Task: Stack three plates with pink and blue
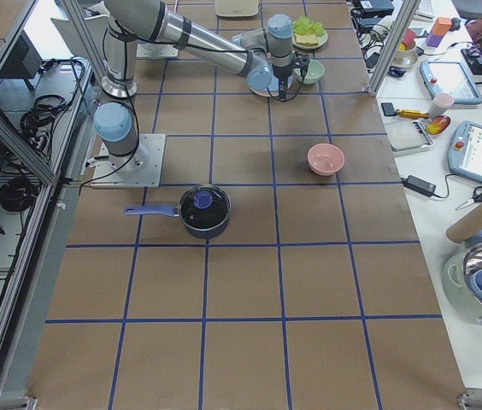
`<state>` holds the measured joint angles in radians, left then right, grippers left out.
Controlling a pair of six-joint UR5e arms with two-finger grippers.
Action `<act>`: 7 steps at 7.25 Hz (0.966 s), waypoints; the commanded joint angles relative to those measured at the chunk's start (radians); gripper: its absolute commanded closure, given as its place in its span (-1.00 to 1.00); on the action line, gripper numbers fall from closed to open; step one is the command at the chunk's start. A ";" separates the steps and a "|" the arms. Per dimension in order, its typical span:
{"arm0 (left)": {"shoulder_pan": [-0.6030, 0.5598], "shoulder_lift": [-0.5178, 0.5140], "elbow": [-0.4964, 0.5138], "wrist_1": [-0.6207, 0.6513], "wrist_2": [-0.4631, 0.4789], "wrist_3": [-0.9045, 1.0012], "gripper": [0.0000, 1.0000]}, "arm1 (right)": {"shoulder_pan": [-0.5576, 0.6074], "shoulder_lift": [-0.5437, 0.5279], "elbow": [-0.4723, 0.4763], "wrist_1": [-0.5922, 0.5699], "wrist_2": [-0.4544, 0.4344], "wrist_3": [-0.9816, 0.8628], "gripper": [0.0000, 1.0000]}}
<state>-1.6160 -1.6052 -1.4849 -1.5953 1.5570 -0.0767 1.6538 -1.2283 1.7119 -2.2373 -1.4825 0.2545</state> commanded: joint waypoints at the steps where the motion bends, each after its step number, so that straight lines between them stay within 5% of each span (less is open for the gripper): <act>1: 0.001 0.001 0.000 0.000 0.000 0.000 -1.00 | -0.136 -0.049 -0.153 0.303 0.004 -0.204 -1.00; 6: 0.001 0.002 0.002 0.000 0.002 -0.002 -1.00 | -0.151 -0.409 -0.180 0.816 -0.048 -0.319 -1.00; 7: 0.004 0.002 0.002 -0.002 0.000 -0.002 -1.00 | -0.132 -0.424 -0.182 0.821 -0.108 -0.333 -1.00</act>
<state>-1.6140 -1.6034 -1.4835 -1.5948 1.5577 -0.0777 1.5022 -1.6087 1.5281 -1.4709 -1.5350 -0.0611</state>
